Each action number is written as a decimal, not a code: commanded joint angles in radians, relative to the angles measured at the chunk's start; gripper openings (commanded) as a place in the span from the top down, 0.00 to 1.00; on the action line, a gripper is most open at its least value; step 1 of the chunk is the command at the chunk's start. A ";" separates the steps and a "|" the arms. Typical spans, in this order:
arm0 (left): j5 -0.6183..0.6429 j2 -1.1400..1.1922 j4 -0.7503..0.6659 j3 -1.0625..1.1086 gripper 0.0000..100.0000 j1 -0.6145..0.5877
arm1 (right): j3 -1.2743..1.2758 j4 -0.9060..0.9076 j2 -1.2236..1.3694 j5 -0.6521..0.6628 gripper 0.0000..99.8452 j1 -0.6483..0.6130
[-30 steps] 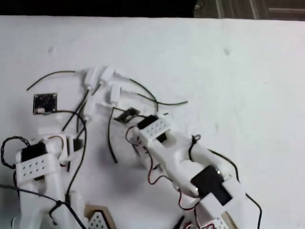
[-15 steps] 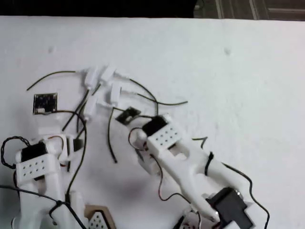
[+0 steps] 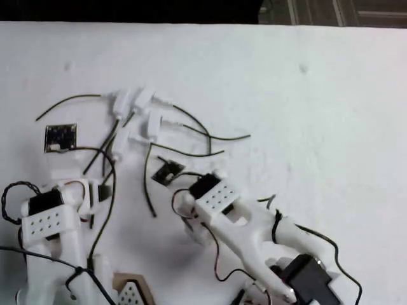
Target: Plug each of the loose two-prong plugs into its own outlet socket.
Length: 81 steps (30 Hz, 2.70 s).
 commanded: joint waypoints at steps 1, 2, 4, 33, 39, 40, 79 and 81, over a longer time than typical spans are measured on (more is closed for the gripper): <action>-0.006 -0.025 -0.023 -0.003 0.70 -0.002 | 0.011 -0.016 -0.021 0.009 0.88 -0.012; -0.006 -0.025 -0.023 -0.003 0.70 -0.002 | 0.020 -0.019 -0.016 0.009 0.88 -0.012; -0.006 -0.025 -0.023 -0.003 0.70 -0.002 | 0.031 -0.044 0.010 0.009 0.88 -0.012; -0.006 -0.025 -0.023 -0.003 0.70 -0.002 | -0.006 -0.140 0.236 0.101 0.89 0.131; -0.006 -0.025 -0.023 -0.003 0.70 -0.002 | -0.040 -0.133 0.226 0.103 0.98 0.137; -0.006 -0.025 -0.023 -0.003 0.70 -0.002 | -0.049 -0.120 0.226 0.103 0.98 0.137; -0.371 -0.015 -0.023 -0.253 0.69 0.851 | -0.025 0.048 -0.796 -0.026 0.98 0.972; -0.370 -0.001 -0.023 -0.273 0.70 0.905 | 0.018 0.002 -0.796 -0.026 0.98 0.998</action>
